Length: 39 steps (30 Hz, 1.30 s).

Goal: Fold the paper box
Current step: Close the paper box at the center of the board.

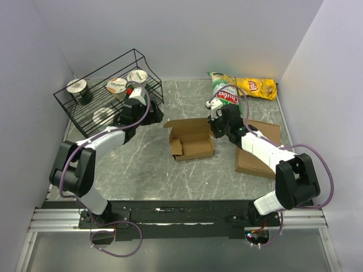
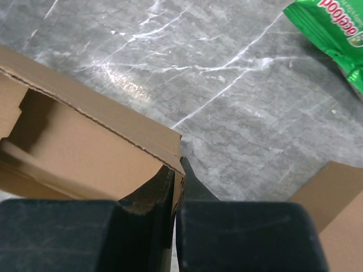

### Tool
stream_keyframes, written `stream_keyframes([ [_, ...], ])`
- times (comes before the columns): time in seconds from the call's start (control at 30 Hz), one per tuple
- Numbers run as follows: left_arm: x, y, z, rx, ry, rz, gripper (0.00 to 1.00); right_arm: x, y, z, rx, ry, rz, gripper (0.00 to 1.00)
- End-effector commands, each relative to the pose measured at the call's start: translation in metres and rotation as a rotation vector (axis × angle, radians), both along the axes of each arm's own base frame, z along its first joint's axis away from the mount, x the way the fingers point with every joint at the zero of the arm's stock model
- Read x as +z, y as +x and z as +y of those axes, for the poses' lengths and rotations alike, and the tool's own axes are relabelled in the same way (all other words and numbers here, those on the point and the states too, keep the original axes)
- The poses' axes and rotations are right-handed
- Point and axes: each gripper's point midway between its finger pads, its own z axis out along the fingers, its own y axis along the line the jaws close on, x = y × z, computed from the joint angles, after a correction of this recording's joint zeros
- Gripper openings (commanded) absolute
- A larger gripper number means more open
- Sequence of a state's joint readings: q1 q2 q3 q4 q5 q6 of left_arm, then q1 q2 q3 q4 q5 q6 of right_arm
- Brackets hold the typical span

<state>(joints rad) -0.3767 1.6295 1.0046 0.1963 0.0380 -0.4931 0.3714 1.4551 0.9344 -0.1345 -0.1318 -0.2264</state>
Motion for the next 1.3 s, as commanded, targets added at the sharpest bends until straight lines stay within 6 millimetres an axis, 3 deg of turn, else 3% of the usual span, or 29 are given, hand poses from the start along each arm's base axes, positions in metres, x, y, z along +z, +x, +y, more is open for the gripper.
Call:
stream_keyframes([
  [0.0, -0.013, -0.026, 0.005, 0.001, -0.048, 0.057, 0.93, 0.006, 0.002, -0.008, -0.059, -0.064, -0.06, 0.01],
  [0.17, -0.044, -0.062, -0.006, -0.064, -0.147, 0.151, 0.85, 0.008, 0.004, -0.005, -0.094, -0.078, -0.075, 0.01],
  [0.3, -0.043, -0.08, -0.029, -0.137, -0.238, 0.159, 0.83, 0.008, 0.003, -0.003, -0.117, -0.099, -0.081, 0.01],
  [0.4, -0.029, -0.085, -0.041, -0.154, -0.298, 0.118, 0.83, 0.004, 0.001, -0.001, -0.131, -0.105, -0.074, 0.01],
  [0.57, -0.024, -0.088, -0.045, -0.132, -0.347, 0.096, 0.84, 0.0, -0.004, 0.008, -0.129, -0.1, -0.076, 0.01],
  [0.67, -0.027, -0.089, -0.05, -0.141, -0.364, 0.094, 0.84, 0.0, -0.006, 0.011, -0.132, -0.1, -0.081, 0.01],
  [0.83, -0.049, -0.094, -0.059, -0.16, -0.349, 0.147, 0.82, -0.004, -0.011, 0.012, -0.166, -0.088, -0.045, 0.0],
  [1.03, -0.068, -0.097, -0.062, -0.164, -0.306, 0.193, 0.7, -0.013, -0.023, 0.017, -0.224, -0.054, 0.013, 0.0],
  [1.27, -0.08, -0.11, -0.082, -0.225, -0.272, 0.209, 0.43, -0.019, -0.032, 0.021, -0.335, -0.013, 0.06, 0.0],
])
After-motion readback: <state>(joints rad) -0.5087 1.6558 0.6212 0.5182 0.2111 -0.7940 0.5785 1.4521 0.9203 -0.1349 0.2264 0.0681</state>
